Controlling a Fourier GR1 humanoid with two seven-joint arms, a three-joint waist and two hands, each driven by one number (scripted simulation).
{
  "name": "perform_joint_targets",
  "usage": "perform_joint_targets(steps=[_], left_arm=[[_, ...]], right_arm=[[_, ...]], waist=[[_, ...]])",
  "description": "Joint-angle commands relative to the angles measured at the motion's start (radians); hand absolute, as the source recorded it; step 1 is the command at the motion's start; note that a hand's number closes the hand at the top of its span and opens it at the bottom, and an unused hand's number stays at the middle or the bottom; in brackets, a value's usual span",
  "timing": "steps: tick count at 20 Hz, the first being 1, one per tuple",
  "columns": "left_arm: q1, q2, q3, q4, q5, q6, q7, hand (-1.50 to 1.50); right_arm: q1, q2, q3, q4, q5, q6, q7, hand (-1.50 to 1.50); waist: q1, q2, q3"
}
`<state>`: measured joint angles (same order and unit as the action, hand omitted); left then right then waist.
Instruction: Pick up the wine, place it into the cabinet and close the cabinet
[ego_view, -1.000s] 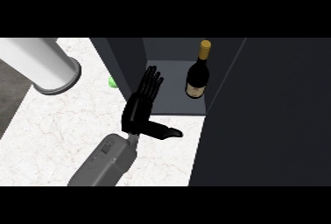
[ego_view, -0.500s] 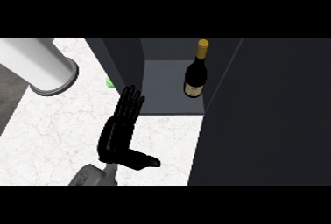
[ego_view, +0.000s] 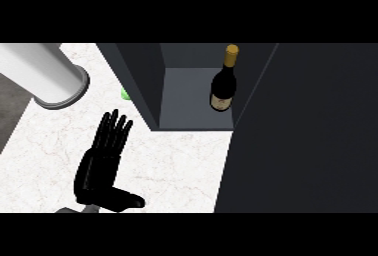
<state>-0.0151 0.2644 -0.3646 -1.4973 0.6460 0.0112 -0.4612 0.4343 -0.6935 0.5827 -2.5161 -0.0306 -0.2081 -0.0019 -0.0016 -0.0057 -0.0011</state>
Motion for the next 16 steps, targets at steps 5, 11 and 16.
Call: perform_joint_targets(steps=[5, 11, 16], left_arm=[[0.057, 0.124, 0.131, -0.06, 0.052, -0.08, -0.013, -1.5], [0.065, 0.175, 0.205, -0.052, 0.096, -0.118, 0.024, -1.5], [0.096, 0.229, 0.262, -0.014, 0.131, -0.239, 0.0, -1.5]], right_arm=[[0.023, -0.083, 0.129, -0.212, -0.027, 0.132, 0.056, 1.5], [-0.035, -0.039, 0.163, -0.252, -0.012, 0.096, 0.138, 1.5], [-0.117, 0.028, 0.217, -0.192, 0.001, 0.092, 0.179, 1.5]], waist=[[0.001, 0.0, -0.001], [0.0, 0.003, -0.001], [0.008, 0.006, -0.003]])
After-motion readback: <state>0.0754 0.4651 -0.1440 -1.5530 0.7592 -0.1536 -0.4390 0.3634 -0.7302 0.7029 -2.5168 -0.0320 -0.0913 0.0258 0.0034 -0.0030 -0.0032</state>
